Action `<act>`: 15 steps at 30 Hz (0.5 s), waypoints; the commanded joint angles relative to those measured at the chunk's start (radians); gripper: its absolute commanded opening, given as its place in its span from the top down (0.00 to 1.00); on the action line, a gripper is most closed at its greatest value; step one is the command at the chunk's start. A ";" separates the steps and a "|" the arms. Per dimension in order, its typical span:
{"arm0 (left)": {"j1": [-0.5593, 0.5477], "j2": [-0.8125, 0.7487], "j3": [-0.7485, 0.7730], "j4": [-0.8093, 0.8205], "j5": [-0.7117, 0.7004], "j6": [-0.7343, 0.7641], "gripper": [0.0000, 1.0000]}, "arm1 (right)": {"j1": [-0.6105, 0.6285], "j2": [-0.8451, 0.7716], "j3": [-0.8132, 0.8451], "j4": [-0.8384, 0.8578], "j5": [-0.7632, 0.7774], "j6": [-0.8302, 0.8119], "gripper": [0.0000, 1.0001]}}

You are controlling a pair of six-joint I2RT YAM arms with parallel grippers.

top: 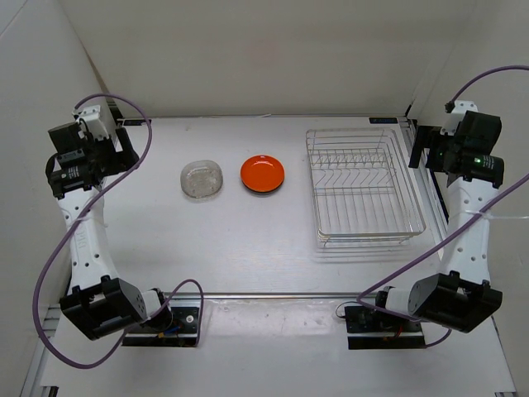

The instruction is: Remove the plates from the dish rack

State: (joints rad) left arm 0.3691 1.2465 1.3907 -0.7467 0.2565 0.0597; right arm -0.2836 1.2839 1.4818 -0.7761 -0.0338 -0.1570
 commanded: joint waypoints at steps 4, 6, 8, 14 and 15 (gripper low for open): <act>-0.001 -0.018 0.047 -0.008 0.070 -0.035 0.00 | -0.006 -0.049 0.011 0.008 -0.034 0.019 0.00; -0.001 -0.018 0.047 -0.008 0.070 -0.035 0.00 | -0.006 -0.060 0.002 0.008 -0.043 0.028 0.00; -0.001 -0.018 0.057 -0.008 0.070 -0.035 0.00 | -0.006 -0.060 -0.009 0.017 -0.043 0.028 0.00; -0.001 -0.018 0.067 -0.022 0.070 -0.035 0.00 | -0.006 -0.069 -0.031 0.017 -0.043 0.037 0.00; -0.001 -0.018 0.067 -0.022 0.070 -0.035 0.00 | -0.006 -0.069 -0.031 0.017 -0.034 0.037 0.00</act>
State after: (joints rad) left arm 0.3691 1.2469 1.4220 -0.7593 0.3042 0.0326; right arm -0.2863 1.2335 1.4685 -0.7815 -0.0635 -0.1341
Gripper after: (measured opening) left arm 0.998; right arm 0.998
